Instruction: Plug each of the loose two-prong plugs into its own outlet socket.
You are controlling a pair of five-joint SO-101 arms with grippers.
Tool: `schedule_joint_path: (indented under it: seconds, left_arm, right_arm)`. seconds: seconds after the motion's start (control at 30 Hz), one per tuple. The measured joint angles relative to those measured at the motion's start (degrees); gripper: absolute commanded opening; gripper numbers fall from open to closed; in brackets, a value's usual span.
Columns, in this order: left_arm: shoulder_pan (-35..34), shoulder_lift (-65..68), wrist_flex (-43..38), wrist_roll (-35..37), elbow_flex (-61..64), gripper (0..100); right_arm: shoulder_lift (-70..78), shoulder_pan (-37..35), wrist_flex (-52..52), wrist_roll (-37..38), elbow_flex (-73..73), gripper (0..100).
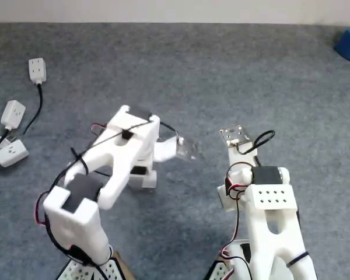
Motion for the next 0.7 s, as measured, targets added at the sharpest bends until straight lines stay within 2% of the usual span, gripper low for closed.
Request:
schedule_joint_path:
  seconds: [0.2,0.3,0.4,0.53,0.7]
  left_arm:
    - [1.1,-2.5,-1.7,-4.5,3.1,3]
    - [1.1,-2.5,-2.6,-5.2,2.9,17]
    - [1.1,-2.5,-5.4,-2.7,0.6,28]
    - [-1.1,-2.5,-9.1,0.1,-3.1,29]
    - [-1.3,-2.5,-10.1,1.1,-4.7,29]
  right_arm:
    - [0.0,0.0,0.0,0.0,0.0,27.1]
    - [0.0,0.0,0.0,0.0,0.0,27.1]
    - [0.0,0.0,0.0,0.0,0.0,27.1]
    - [0.0,0.0,0.0,0.4,0.0,27.1]
    - [0.0,0.0,0.0,1.0,0.0,27.1]
